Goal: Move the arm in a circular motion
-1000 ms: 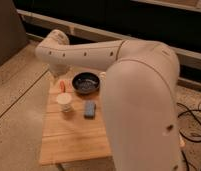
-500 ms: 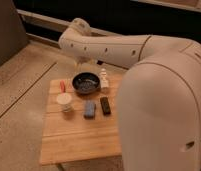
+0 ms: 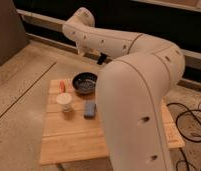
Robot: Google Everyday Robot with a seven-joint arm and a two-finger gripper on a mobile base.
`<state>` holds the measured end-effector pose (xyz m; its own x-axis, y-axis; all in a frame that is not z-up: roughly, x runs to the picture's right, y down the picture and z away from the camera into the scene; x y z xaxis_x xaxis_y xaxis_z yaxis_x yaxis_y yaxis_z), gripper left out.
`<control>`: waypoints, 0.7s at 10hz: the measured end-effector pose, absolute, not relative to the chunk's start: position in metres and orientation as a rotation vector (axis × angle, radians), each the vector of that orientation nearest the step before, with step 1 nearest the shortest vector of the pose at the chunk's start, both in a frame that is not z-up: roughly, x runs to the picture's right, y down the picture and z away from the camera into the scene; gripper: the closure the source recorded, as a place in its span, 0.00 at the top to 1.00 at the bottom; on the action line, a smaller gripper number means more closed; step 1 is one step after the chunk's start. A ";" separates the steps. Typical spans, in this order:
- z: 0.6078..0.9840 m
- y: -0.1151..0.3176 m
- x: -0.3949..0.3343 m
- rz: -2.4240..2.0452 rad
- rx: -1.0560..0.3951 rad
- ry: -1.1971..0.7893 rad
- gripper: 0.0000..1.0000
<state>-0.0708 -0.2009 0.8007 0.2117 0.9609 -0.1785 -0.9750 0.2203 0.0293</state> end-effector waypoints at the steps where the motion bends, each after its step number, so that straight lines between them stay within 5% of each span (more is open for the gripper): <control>1: 0.807 -0.200 -0.102 1.308 -0.125 0.154 0.65; 7: 0.790 -0.125 -0.219 1.072 -0.346 0.066 0.65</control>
